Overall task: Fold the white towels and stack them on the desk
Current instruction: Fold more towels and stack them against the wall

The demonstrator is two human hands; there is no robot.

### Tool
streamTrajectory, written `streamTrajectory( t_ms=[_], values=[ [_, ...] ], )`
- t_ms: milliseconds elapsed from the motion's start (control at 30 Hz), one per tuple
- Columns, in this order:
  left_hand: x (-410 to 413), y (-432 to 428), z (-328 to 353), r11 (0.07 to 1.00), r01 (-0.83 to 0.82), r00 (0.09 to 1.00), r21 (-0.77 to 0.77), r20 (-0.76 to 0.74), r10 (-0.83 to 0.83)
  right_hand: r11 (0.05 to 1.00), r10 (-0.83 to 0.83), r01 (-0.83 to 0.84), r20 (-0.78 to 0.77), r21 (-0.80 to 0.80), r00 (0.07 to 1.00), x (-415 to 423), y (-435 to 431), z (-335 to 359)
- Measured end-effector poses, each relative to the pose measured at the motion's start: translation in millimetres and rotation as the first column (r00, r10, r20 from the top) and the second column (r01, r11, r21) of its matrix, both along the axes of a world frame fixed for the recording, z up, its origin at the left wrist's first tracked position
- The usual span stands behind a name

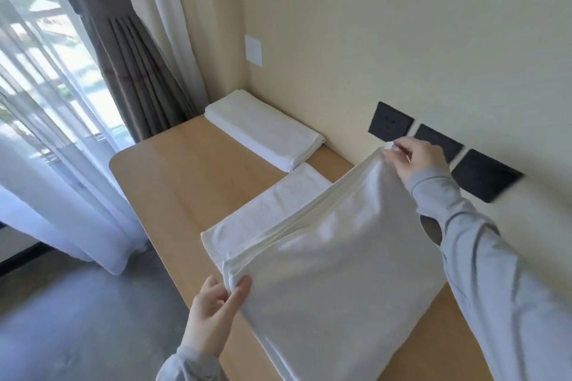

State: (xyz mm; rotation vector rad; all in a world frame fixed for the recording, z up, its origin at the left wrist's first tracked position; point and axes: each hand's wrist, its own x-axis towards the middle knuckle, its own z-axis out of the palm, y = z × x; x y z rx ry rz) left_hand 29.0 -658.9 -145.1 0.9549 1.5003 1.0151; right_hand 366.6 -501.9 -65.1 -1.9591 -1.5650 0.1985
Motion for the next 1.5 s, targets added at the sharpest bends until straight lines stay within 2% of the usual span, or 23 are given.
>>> streamTrajectory(
  t_ms=[133, 233, 333, 433, 500, 567, 600, 633, 667, 700, 767, 867, 967, 1067, 1167, 1333, 1500],
  values=[
    [-41, 58, -34, 0.997, 0.005, 0.999, -0.076, 0.044, -0.002, 0.992, 0.034, -0.026, 0.064, -0.125, 0.997, -58, 83, -40],
    [-62, 97, -65, 0.985, -0.038, 0.998, -0.169, 0.050, 0.047, 0.965, 0.039, -0.049, -0.043, -0.257, 0.998, -91, 126, -82],
    [-76, 127, -96, 0.953, -0.040, 0.999, -0.302, 0.022, 0.049, 0.930, 0.001, -0.028, -0.073, -0.368, 0.997, -114, 158, -127],
    [-84, 139, -112, 0.944, -0.057, 0.988, -0.326, -0.154, 0.007, 0.875, 0.005, 0.006, 0.022, -0.484, 1.000, -127, 173, -158],
    [-86, 144, -117, 0.977, -0.108, 0.910, -0.184, -0.414, 0.023, 0.877, 0.077, 0.028, 0.199, -0.480, 0.977, -132, 173, -168],
    [-77, 151, -112, 0.998, -0.024, 0.791, 0.050, -0.609, 0.049, 0.954, 0.158, -0.043, 0.373, -0.297, 0.914, -134, 166, -168],
    [-68, 158, -106, 0.989, 0.070, 0.739, 0.129, -0.672, 0.035, 0.971, 0.223, -0.159, 0.422, -0.180, 0.879, -134, 162, -166],
    [-59, 164, -102, 0.972, 0.159, 0.688, 0.171, -0.725, 0.015, 0.951, 0.303, -0.298, 0.455, -0.086, 0.837, -134, 159, -164],
    [-51, 171, -101, 0.955, 0.238, 0.644, 0.175, -0.765, -0.020, 0.902, 0.399, -0.429, 0.492, -0.056, 0.774, -134, 154, -163],
    [-44, 178, -100, 0.946, 0.287, 0.609, 0.152, -0.791, -0.058, 0.840, 0.503, -0.535, 0.509, -0.096, 0.698, -133, 149, -163],
    [-40, 187, -104, 0.939, 0.339, 0.571, 0.059, -0.806, -0.156, 0.743, 0.653, -0.620, 0.475, -0.252, 0.590, -130, 141, -163],
    [-44, 192, -112, 0.932, 0.361, 0.587, -0.014, -0.773, -0.239, 0.717, 0.689, -0.608, 0.486, -0.343, 0.538, -122, 142, -160],
    [-49, 195, -117, 0.933, 0.358, 0.628, 0.048, -0.752, -0.202, 0.715, 0.675, -0.617, 0.553, -0.329, 0.488, -119, 148, -158],
    [-56, 196, -123, 0.891, 0.411, 0.637, 0.193, -0.760, -0.129, 0.753, 0.629, -0.603, 0.553, -0.262, 0.546, -119, 154, -155],
    [-63, 196, -124, 0.864, 0.446, 0.659, 0.234, -0.739, -0.140, 0.808, 0.564, -0.538, 0.573, -0.238, 0.594, -126, 157, -160],
    [-67, 201, -124, 0.901, 0.388, 0.755, 0.194, -0.628, -0.190, 0.884, 0.468, -0.386, 0.511, -0.265, 0.721, -133, 163, -178],
    [-72, 207, -129, 0.935, 0.345, 0.759, 0.086, -0.611, -0.224, 0.948, 0.318, -0.266, 0.508, -0.174, 0.801, -144, 157, -179]
  ],
)
